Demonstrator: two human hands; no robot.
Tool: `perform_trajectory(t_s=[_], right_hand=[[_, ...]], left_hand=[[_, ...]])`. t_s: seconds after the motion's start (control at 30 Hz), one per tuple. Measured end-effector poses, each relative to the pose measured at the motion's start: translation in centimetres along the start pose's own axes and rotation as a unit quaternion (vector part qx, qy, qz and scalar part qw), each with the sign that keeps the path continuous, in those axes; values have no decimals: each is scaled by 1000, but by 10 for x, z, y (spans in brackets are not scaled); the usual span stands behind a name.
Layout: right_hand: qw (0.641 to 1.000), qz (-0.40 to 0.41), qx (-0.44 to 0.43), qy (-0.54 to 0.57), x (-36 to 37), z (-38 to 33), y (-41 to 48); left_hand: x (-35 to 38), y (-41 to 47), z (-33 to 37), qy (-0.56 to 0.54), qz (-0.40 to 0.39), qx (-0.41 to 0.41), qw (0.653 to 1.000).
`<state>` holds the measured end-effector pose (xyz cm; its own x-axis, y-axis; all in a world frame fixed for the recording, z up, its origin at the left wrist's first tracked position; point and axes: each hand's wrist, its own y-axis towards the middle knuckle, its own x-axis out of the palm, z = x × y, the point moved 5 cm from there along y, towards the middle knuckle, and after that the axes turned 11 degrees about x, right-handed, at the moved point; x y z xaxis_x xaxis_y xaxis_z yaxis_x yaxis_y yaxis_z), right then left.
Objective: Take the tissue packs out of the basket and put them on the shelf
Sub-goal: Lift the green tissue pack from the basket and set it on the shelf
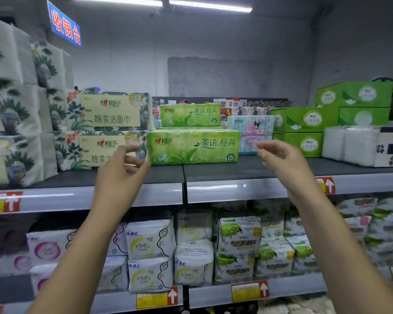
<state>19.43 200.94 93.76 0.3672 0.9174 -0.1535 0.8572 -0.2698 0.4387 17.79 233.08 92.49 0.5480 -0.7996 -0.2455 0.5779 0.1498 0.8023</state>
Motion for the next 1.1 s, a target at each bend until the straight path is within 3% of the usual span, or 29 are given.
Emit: perform_trajectory(t_s=[0.23,0.63,1.1], right_hand=[[997,-3,46,66,-1,9,-43],[993,9,94,70,-16,11,-98],[990,-11,119,79,-30,26,-135]], left_hand=[[-19,-30,1,-136,-16,-69,988],[-26,-69,3,-217,-29,-126,968],[-25,-116,4,-191,-19,-144,971]])
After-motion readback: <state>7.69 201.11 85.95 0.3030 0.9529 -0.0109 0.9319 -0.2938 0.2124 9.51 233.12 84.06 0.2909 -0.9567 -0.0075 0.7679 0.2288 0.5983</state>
